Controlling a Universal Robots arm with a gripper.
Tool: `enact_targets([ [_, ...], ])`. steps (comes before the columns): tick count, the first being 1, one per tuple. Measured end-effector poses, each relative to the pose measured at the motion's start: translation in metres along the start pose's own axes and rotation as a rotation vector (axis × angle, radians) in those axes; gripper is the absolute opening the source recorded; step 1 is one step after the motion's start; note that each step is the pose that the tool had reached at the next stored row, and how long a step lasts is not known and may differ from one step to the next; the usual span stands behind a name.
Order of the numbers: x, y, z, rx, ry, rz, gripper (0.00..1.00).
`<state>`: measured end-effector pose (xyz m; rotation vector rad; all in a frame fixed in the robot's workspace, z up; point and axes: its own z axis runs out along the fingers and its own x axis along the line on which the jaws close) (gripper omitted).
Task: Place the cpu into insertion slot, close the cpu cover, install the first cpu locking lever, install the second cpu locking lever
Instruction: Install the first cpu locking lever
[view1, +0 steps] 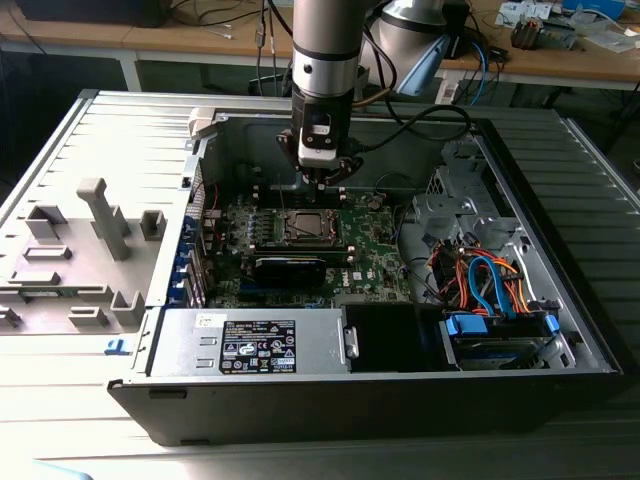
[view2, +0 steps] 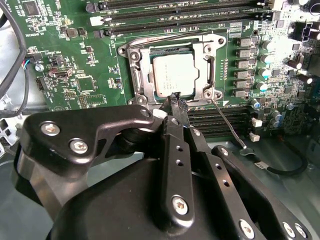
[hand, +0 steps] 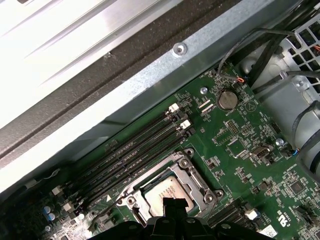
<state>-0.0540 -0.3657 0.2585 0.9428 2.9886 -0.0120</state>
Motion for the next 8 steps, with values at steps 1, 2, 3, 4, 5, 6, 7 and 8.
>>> enact_targets([
  [1, 0.0000, 0.0000, 0.0000, 0.0000, 0.0000, -0.002, 0.11],
  [2, 0.0000, 0.0000, 0.0000, -0.0001, 0.0000, -0.003, 0.11],
  [3, 0.0000, 0.0000, 0.0000, 0.0000, 0.0000, -0.005, 0.11],
  [4, 0.0000, 0.0000, 0.0000, -0.0001, 0.0000, -0.009, 0.11],
  [5, 0.0000, 0.0000, 0.0000, -0.0001, 0.0000, -0.011, 0.11],
  [6, 0.0000, 0.0000, 0.0000, -0.0002, 0.0000, -0.013, 0.11],
  [7, 0.0000, 0.0000, 0.0000, -0.0002, -0.0001, -0.016, 0.11],
  [8, 0.0000, 0.0000, 0.0000, -0.0002, 0.0000, -0.019, 0.11],
])
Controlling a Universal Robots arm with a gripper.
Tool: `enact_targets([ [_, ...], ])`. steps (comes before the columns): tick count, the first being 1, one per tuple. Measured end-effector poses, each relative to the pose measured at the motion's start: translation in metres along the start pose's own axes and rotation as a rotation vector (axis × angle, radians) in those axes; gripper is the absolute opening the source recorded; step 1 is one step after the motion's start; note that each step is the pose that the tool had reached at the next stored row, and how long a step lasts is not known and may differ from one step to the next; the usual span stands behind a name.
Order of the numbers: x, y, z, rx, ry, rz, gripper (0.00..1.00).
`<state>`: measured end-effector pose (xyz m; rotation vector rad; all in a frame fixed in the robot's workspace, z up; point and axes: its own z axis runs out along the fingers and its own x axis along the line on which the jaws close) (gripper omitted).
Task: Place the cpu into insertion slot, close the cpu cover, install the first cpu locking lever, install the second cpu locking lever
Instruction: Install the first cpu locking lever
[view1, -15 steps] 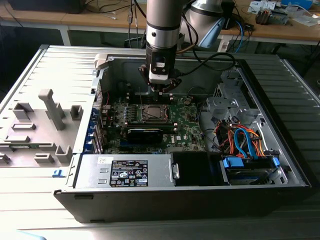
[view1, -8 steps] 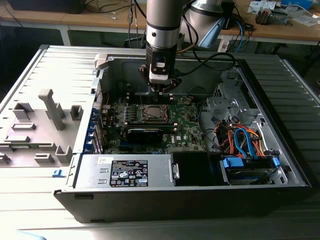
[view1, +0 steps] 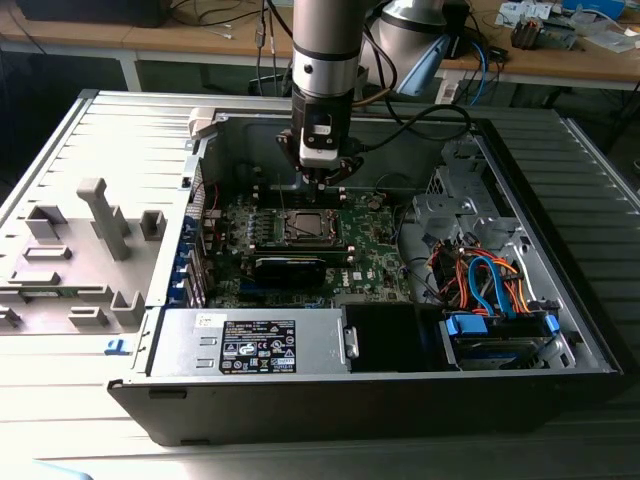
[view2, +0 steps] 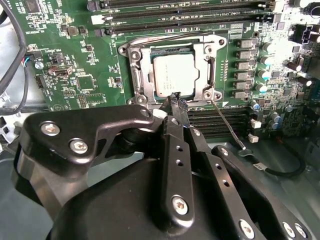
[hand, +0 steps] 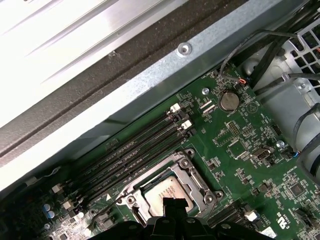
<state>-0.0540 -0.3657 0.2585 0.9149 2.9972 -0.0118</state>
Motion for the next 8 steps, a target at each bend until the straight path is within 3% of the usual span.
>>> enact_targets([
  [8, 0.0000, 0.0000, 0.0000, -0.0001, -0.0001, -0.005, 0.11],
])
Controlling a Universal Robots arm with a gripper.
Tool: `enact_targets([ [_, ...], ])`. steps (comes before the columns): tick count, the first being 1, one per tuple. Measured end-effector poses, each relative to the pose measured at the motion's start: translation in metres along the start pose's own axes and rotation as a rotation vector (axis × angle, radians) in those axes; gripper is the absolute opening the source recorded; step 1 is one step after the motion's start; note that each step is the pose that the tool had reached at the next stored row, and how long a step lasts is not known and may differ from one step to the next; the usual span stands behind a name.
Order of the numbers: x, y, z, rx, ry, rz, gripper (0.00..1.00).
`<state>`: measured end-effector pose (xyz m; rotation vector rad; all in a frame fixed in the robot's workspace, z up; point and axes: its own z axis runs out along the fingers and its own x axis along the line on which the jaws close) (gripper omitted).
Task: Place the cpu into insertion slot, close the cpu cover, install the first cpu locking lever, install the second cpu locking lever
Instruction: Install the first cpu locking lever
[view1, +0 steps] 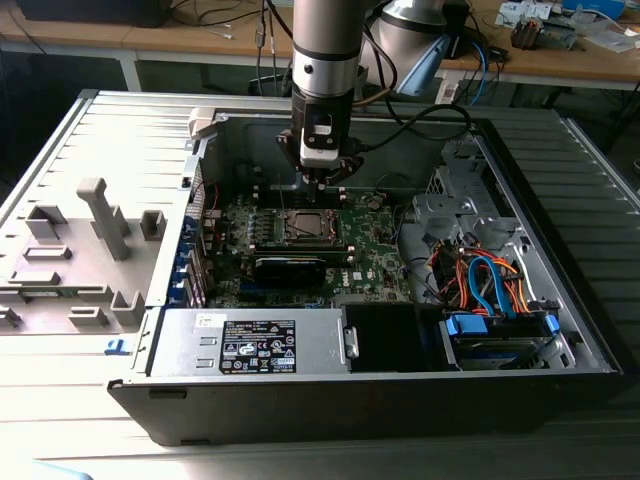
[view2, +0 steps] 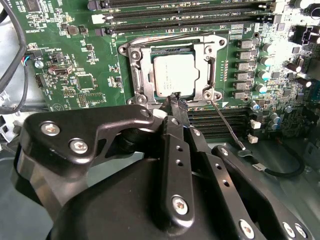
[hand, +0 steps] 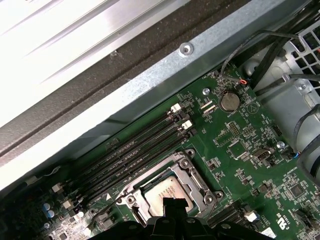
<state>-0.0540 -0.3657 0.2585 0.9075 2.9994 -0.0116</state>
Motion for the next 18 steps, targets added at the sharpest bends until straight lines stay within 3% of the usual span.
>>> enact_targets([
  [18, 0.0000, 0.0000, 0.0000, 0.0000, 0.0000, -0.009, 0.11],
])
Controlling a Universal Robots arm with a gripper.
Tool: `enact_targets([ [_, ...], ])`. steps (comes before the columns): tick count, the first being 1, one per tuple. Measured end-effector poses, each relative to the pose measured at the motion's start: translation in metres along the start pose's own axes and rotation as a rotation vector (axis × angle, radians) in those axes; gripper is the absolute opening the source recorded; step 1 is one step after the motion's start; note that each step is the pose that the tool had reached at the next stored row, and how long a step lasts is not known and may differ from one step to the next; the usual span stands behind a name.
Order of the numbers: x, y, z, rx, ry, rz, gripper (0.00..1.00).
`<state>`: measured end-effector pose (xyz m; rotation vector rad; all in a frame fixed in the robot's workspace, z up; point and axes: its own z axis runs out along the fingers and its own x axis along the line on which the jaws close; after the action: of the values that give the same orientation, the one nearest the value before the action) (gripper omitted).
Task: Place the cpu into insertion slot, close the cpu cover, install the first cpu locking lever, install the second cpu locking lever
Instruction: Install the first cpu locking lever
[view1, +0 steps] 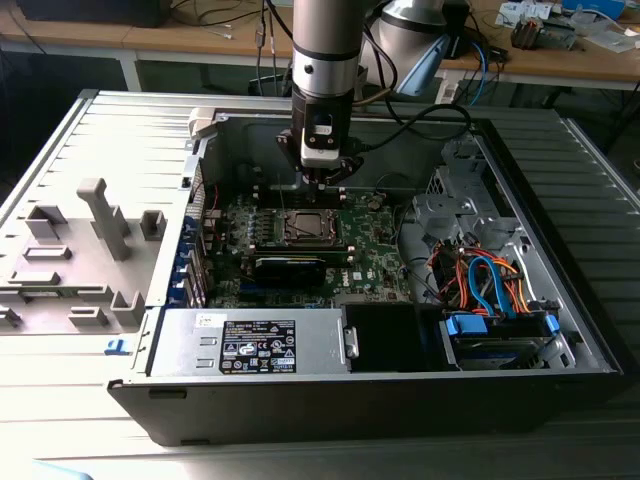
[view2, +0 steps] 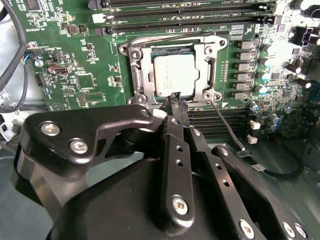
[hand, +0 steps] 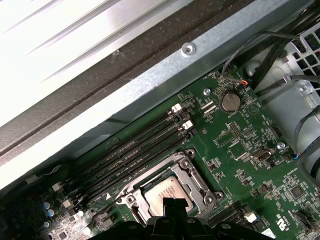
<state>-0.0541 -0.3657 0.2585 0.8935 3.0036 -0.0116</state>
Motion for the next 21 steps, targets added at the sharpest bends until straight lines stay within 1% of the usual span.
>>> enact_targets([
  [21, 0.0000, 0.0000, 0.0000, -0.0001, -0.0001, -0.011, 0.11],
])
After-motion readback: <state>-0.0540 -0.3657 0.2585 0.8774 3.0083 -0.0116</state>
